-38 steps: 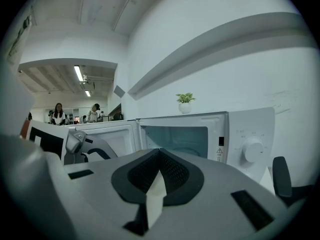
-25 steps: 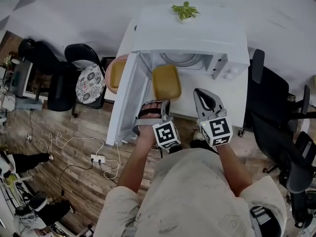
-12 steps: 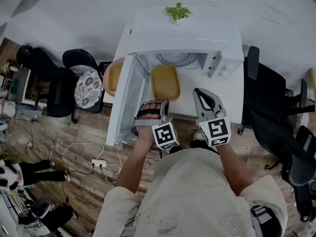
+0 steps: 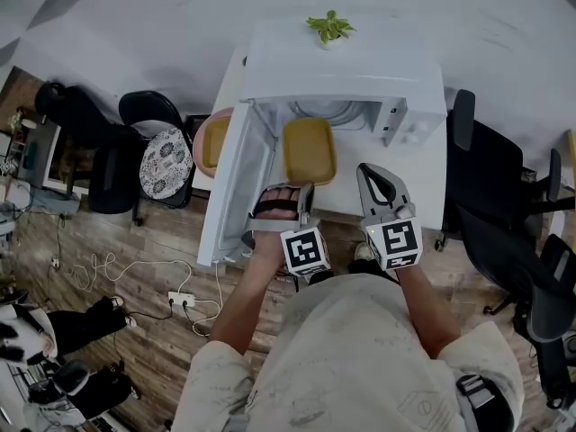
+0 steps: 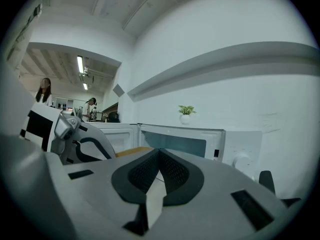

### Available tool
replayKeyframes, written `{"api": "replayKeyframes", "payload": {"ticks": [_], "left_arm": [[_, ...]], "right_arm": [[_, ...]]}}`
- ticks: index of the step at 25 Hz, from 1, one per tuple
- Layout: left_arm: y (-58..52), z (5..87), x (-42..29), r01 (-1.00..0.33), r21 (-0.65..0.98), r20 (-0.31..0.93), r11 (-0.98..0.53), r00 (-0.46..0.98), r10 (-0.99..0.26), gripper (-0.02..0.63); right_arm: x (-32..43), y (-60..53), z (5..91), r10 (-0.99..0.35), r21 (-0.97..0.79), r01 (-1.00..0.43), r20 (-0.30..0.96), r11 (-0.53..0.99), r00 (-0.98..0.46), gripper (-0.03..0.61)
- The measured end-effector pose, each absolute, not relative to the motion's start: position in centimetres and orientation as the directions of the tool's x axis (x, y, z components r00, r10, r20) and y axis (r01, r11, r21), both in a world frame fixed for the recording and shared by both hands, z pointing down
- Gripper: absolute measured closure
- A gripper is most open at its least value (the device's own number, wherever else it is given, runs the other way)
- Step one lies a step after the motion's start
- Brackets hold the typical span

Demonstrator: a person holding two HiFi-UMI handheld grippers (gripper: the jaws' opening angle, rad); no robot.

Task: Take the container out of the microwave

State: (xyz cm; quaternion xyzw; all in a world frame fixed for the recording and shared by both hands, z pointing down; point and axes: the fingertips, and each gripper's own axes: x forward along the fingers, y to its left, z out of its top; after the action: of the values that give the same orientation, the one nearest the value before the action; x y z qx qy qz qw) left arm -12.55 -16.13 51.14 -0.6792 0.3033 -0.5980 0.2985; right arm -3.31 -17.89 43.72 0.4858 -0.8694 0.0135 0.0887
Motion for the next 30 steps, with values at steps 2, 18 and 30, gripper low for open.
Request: {"api": "replayKeyframes", "payload": {"ticks": [2,18,30], "left_arm": [[-16.2,50.7,-12.5,-0.050,-0.774,0.624,-0.631,0.103,-0.774,0.586],[-16.3,49.9,-11.7,-0.034,-0.824,0.558,-0.566,0.128,-0.820,0.584],[-16.4,51.1,-12.0,-0.047,-0.797,0.594,-0.602,0.119,-0.795,0.584]], "right_arm": [[-3.3,-17.9,43.6,-0.844,0.063,-0.849,0.164,0.525,-0.510,0.565],[-2.4,-18.3,43.2,-0.860,0.085,-0.860,0.146,0.503,-0.489,0.564],[-2.8,-19.0,43.5,-0.854,0.082,-0.854,0.151,0.513,-0.498,0.565]]}}
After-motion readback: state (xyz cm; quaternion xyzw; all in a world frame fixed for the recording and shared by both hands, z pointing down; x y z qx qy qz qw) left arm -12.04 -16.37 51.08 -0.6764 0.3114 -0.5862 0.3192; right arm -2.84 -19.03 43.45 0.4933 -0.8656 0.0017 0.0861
